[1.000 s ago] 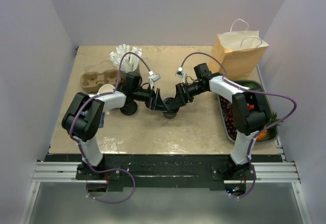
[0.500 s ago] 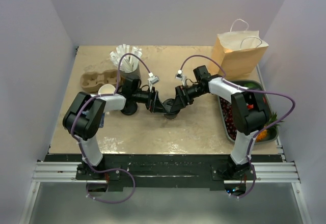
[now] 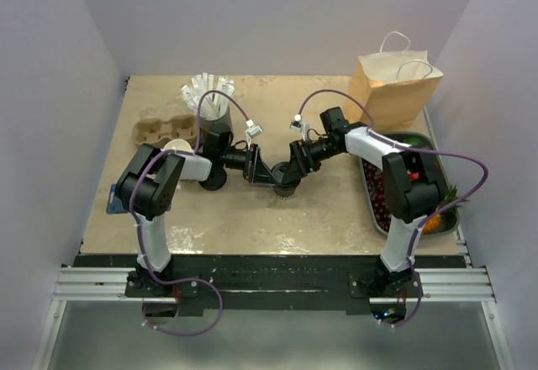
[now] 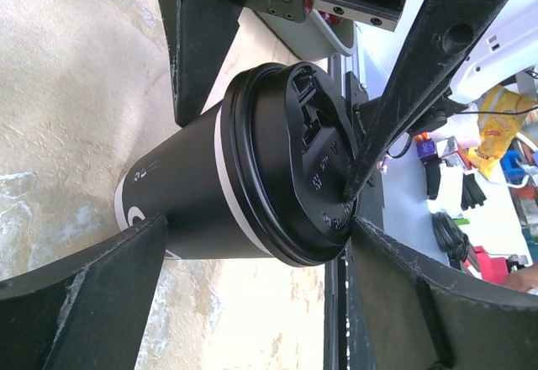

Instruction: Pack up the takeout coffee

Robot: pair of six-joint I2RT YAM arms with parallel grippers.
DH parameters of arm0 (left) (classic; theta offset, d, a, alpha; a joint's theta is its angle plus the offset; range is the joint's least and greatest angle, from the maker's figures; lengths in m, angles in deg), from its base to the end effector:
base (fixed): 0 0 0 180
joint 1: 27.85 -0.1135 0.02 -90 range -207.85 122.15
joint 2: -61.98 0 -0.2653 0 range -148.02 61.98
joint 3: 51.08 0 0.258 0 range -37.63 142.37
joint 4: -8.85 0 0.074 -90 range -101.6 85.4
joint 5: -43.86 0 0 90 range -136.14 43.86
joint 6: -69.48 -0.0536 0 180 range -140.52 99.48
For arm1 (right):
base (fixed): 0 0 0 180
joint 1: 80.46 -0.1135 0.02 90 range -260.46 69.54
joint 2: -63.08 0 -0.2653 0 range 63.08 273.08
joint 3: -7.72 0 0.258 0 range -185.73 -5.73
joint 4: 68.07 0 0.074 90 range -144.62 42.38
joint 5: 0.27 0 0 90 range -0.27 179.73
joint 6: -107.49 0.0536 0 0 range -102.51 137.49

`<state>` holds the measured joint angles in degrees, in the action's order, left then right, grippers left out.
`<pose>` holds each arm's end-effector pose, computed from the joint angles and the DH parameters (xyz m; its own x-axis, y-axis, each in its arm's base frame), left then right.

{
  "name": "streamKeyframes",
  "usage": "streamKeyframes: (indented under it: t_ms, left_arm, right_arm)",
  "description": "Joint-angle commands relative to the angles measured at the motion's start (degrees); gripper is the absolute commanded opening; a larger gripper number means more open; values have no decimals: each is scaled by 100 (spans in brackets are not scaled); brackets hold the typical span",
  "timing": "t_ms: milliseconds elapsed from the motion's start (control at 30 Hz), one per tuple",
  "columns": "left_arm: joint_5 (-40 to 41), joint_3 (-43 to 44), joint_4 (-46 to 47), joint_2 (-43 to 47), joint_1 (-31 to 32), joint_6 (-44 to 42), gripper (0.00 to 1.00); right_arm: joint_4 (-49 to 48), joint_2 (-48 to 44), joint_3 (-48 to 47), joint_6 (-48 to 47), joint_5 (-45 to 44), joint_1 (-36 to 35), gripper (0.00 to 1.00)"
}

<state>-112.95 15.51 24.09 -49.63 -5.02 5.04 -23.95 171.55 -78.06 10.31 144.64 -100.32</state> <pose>0.3335 -0.1939 0.1304 -0.7961 0.1508 -0.5860 0.6037 0.1313 -0.7863 0.3457 0.1715 0.1693 -0.7955 -0.3637 -0.4847 -0.6025 0.3888 0.6970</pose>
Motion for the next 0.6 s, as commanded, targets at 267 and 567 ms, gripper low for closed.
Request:
streamKeyframes:
  t_ms: [267,567]
  left_arm:
    - [765,292,172,298,73,220,98]
    - [1037,214,-161,351,-165,431,99]
  right_arm:
    - [439,-80,-509,-697,308,122,99]
    - [202,165,-562,-135,915,430,99]
